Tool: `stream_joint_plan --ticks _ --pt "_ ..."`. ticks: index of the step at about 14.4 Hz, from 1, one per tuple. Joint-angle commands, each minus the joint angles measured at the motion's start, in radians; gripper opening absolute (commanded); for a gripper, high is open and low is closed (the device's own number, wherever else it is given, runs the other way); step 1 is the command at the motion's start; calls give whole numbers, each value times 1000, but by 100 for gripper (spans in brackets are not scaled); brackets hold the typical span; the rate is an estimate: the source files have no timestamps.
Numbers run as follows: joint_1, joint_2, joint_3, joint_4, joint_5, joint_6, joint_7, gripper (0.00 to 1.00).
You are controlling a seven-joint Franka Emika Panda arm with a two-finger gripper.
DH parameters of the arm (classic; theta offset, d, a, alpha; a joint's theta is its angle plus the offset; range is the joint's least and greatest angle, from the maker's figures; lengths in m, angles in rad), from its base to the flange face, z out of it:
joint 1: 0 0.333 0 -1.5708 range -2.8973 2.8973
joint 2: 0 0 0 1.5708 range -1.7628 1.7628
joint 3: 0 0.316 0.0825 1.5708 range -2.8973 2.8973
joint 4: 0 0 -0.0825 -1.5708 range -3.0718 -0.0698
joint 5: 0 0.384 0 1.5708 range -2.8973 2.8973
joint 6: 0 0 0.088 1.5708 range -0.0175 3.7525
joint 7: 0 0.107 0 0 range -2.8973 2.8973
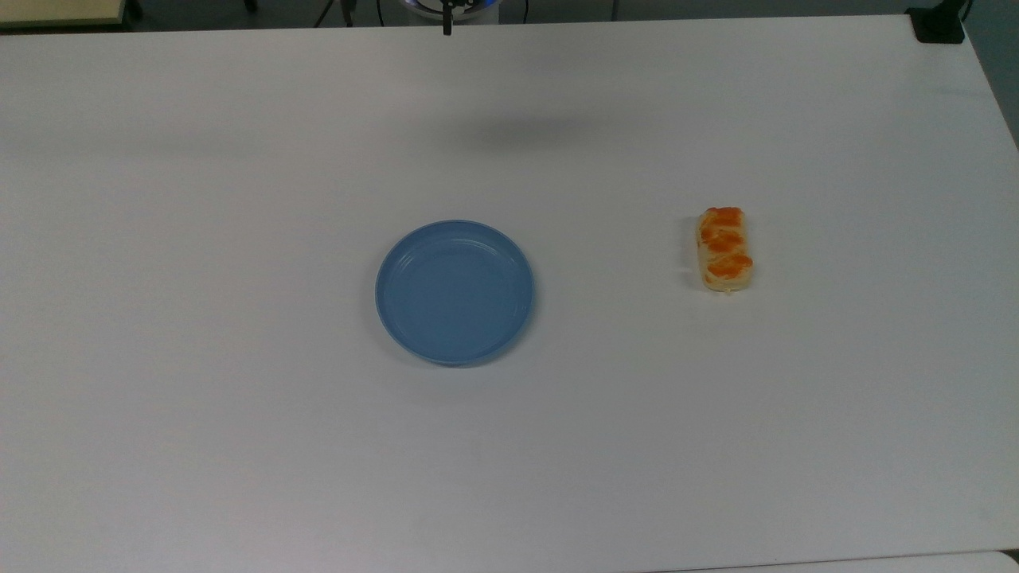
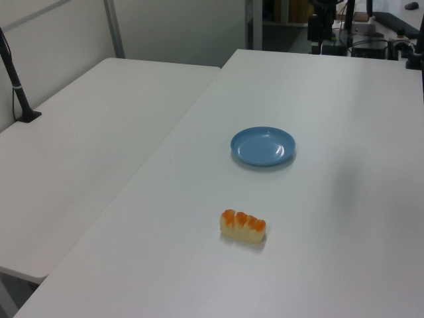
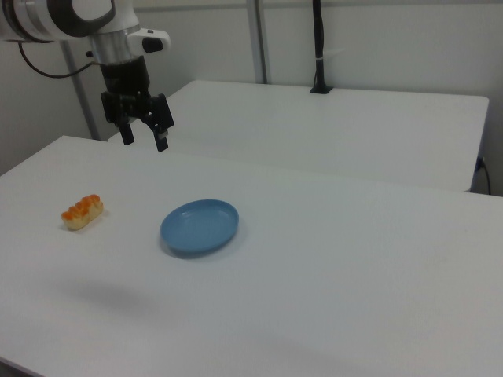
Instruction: Put the bread onto the plate
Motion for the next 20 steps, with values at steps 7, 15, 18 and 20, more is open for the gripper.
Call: stream_joint_plan --ticks 7,15,18,20 --pt "-8 -19 -14 -22 17 5 -18 100" --pt "-8 0 2 -9 23 10 -7 100" --pt "76 18 9 -9 27 25 10 100" --pt "115 29 9 -9 35 53 39 100"
